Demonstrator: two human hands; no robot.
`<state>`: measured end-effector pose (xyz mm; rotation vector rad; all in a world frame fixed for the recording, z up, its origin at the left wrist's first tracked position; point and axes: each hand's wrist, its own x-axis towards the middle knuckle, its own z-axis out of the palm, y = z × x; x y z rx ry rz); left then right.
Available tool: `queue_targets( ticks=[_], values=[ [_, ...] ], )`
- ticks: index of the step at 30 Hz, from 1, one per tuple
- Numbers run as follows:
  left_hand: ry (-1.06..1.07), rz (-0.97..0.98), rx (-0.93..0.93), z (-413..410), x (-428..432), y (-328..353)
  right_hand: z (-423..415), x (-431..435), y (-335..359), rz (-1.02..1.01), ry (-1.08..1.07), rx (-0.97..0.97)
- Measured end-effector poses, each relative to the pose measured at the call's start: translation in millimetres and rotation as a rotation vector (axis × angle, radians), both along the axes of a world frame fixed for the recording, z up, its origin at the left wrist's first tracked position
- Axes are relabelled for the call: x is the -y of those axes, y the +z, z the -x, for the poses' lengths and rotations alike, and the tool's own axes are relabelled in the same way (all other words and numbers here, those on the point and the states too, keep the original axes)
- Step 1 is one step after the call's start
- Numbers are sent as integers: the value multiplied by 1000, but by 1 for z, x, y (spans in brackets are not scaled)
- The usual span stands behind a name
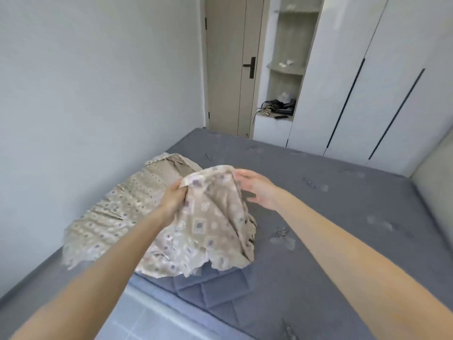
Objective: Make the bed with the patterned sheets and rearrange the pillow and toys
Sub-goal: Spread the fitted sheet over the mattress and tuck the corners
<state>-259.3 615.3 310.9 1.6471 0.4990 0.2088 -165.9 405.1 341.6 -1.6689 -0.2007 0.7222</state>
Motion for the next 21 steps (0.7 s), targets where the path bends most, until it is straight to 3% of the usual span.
queue_targets(
  ticks=[6, 9, 15, 18, 21],
  values=[
    [-63, -42, -41, 27, -16, 2, 49, -6, -75, 643, 368, 61],
    [-28, -20, -39, 29, -17, 6, 65, -22, -107, 703, 530, 73],
    [35, -2, -40, 27, -29, 12, 72, -53, -148, 842, 470, 509],
    [53, 26, -37, 26, -39, 9, 72, -58, -153, 915, 380, 568],
    [56, 47, -40, 26, -44, 7, 62, -56, -157, 794, 357, 482]
  ],
)
